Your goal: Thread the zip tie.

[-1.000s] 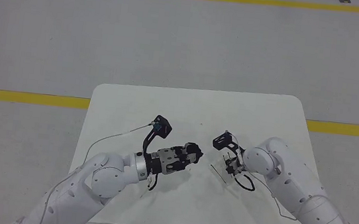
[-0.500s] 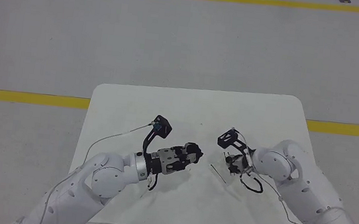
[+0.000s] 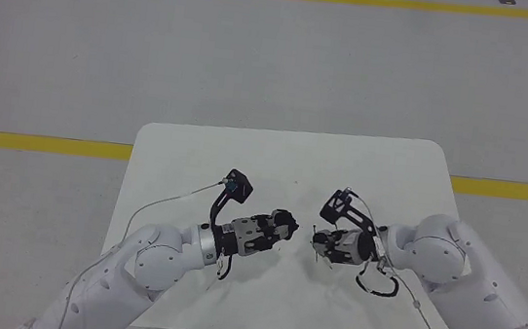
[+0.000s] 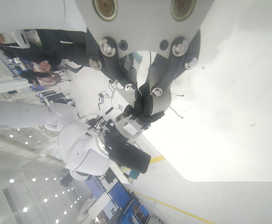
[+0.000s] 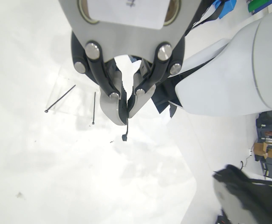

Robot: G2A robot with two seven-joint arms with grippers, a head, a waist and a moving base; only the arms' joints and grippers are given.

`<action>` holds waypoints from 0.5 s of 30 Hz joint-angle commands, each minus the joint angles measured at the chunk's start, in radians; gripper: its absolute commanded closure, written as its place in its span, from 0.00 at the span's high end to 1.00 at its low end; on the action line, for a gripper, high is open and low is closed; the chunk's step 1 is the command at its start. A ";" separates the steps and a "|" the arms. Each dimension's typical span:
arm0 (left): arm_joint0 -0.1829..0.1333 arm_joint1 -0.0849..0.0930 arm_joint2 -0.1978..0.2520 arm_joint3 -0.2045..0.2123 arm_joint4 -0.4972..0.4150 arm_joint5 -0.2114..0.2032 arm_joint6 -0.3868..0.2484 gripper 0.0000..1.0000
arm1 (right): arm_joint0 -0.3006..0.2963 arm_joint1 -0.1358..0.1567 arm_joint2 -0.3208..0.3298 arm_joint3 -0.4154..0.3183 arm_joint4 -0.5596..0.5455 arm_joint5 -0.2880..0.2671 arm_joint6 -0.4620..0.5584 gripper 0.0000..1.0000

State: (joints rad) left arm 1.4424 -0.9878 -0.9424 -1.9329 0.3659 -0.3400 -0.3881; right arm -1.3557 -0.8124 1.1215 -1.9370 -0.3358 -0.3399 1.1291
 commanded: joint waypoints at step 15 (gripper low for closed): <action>0.000 0.000 0.000 0.000 0.000 0.000 0.000 0.00 | 0.056 0.073 -0.070 -0.007 0.142 0.000 -0.020 0.00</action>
State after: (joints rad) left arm 1.4424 -0.9878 -0.9424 -1.9329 0.3659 -0.3400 -0.3881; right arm -1.2997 -0.7390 1.0517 -1.9440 -0.1937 -0.3400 1.1091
